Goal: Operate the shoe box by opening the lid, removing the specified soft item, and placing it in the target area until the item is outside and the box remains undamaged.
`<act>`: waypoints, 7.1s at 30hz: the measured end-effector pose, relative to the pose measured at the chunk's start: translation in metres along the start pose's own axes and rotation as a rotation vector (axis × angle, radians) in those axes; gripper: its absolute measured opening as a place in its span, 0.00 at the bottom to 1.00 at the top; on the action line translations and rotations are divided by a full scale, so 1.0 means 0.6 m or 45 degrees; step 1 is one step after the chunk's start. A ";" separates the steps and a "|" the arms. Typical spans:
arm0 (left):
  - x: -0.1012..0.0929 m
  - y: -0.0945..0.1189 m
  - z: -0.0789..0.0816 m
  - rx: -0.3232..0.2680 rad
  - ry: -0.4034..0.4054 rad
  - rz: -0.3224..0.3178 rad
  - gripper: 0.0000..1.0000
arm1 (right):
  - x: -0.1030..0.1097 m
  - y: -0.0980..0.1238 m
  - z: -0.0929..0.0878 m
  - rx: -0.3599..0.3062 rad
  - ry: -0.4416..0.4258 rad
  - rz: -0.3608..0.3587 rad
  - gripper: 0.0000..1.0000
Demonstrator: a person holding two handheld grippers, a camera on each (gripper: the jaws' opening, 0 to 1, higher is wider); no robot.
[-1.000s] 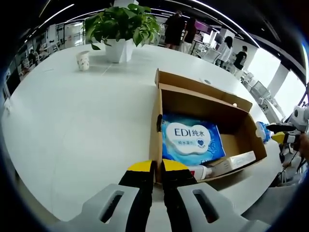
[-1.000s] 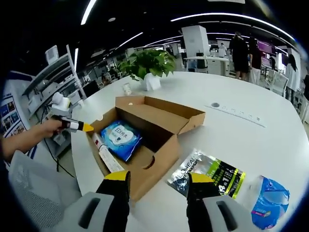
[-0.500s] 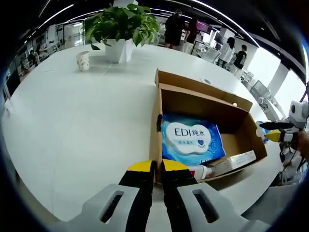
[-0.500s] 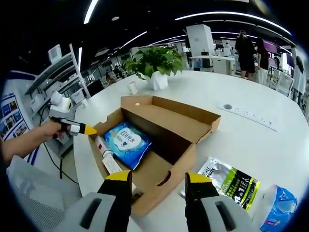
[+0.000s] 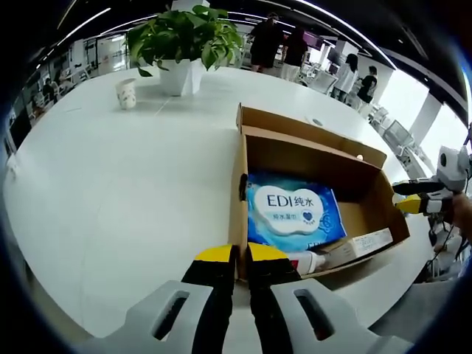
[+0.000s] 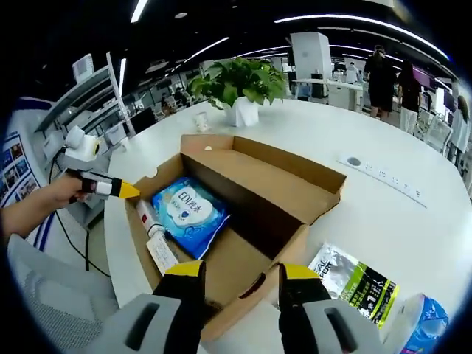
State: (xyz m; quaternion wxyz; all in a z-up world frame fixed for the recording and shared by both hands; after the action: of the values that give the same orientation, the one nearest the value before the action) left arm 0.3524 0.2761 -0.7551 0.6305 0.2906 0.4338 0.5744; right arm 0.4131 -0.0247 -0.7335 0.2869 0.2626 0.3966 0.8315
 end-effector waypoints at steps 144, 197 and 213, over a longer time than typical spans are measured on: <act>-0.002 -0.004 0.000 0.005 -0.015 0.018 0.03 | 0.087 -0.135 0.126 -0.104 0.318 0.003 0.00; -0.006 -0.003 -0.004 -0.025 -0.015 0.026 0.02 | 0.130 -0.035 0.177 -0.248 0.200 0.021 0.00; -0.003 -0.003 -0.005 -0.027 -0.006 0.027 0.02 | 0.154 -0.006 0.196 -0.304 0.228 0.038 0.00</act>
State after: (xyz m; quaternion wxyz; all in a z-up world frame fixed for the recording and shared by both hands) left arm 0.3507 0.2734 -0.7577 0.6283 0.2899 0.4230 0.5850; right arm 0.4274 0.1004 -0.6527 0.2672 0.1570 0.3150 0.8971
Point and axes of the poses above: the point that each gripper's makers call its tool centre point, and the gripper's own axes: y roughly backward along the fingers, x roughly to its left, z roughly out of its top, the point moved 4 cm from there along y, roughly backward along the fingers, and after that the axes turned 13 degrees about x, right-handed, at the moved point
